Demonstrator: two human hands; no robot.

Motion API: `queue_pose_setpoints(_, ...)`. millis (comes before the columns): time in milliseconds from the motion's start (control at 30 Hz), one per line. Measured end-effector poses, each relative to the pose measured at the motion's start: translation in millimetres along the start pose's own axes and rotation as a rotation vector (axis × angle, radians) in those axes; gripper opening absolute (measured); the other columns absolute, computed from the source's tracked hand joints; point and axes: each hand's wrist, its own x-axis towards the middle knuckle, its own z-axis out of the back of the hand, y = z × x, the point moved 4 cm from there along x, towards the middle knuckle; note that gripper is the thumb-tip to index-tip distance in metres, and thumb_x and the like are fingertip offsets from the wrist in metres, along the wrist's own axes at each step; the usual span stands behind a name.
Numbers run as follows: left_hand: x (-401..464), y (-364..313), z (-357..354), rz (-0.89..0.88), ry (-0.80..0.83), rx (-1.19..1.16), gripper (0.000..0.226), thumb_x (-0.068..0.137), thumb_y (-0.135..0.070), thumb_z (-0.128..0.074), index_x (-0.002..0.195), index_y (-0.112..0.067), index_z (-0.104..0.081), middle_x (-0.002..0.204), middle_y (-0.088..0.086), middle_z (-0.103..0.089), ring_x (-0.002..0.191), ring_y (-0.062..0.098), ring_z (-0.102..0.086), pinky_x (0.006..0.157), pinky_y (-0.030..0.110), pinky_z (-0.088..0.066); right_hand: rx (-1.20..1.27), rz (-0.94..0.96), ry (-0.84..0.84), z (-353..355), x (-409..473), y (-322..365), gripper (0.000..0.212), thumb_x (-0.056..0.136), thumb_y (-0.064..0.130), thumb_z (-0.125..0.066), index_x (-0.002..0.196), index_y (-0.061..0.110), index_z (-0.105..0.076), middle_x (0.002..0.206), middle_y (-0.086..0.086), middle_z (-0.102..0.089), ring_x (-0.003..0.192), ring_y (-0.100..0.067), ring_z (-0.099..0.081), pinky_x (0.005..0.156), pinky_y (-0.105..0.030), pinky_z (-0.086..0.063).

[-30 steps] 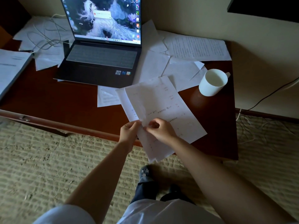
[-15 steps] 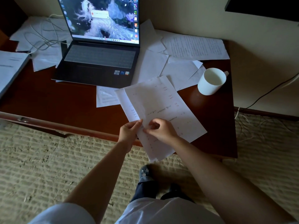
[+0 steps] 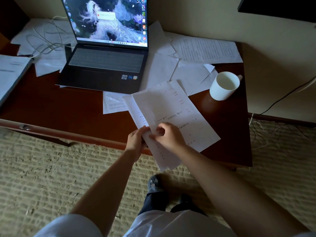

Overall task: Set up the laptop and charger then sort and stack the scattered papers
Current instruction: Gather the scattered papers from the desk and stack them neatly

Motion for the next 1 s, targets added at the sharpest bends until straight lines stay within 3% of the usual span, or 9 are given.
queue_pose_setpoints(133,2.0,1.1,1.0,0.013,0.003,-0.023,0.025,0.087,-0.028,-0.062,0.083,-0.006,-0.073,0.081,0.016,-0.051,0.063,0.022,-0.045,0.055,0.031,-0.035,0.054,-0.013,0.001,2.0,0.6,-4.8,0.032,0.075,0.038,-0.077,0.093,0.014,-0.067,0.093,0.002,-0.067,0.085,-0.012,-0.061,0.076,-0.025,-0.051)
queue_pose_setpoints(367,-0.3,-1.3,-2.1,0.023,0.000,0.004,0.026,0.084,-0.028,-0.067,0.084,-0.003,-0.071,0.077,0.015,-0.055,0.069,0.025,-0.050,0.058,0.033,-0.042,0.054,-0.027,0.002,3.4,-0.7,-3.8,0.021,0.083,0.033,-0.068,0.090,0.013,-0.069,0.090,0.001,-0.068,0.083,-0.013,-0.061,0.075,-0.026,-0.052)
queue_pose_setpoints(633,-2.5,-1.8,-1.1,0.005,0.010,0.057,0.034,0.089,-0.036,-0.064,0.079,-0.005,-0.072,0.069,0.012,-0.050,0.064,0.024,-0.042,0.055,0.033,-0.036,0.039,-0.013,-0.014,5.5,0.4,-2.5,0.015,0.085,0.024,-0.063,0.085,0.012,-0.072,0.082,0.000,-0.070,0.078,-0.016,-0.063,0.072,-0.028,-0.051)
queue_pose_setpoints(833,-4.7,-2.6,-3.1,-0.011,0.043,0.030,0.016,0.093,-0.018,-0.060,0.093,-0.007,-0.072,0.076,0.009,-0.068,0.068,0.021,-0.061,0.059,0.030,-0.052,0.069,-0.003,-0.002,7.2,-0.1,-0.9,0.016,0.083,0.030,-0.068,0.086,0.014,-0.071,0.084,0.004,-0.070,0.078,-0.010,-0.062,0.073,-0.024,-0.050)
queue_pose_setpoints(1000,-2.8,-2.2,-2.7,0.003,0.055,0.024,0.015,0.094,-0.015,-0.058,0.099,-0.007,-0.070,0.084,0.009,-0.069,0.073,0.019,-0.064,0.068,0.035,-0.055,0.068,0.012,0.009,7.4,0.4,-2.6,0.018,0.082,0.031,-0.069,0.081,0.013,-0.072,0.080,0.003,-0.071,0.076,-0.011,-0.064,0.074,-0.028,-0.054)
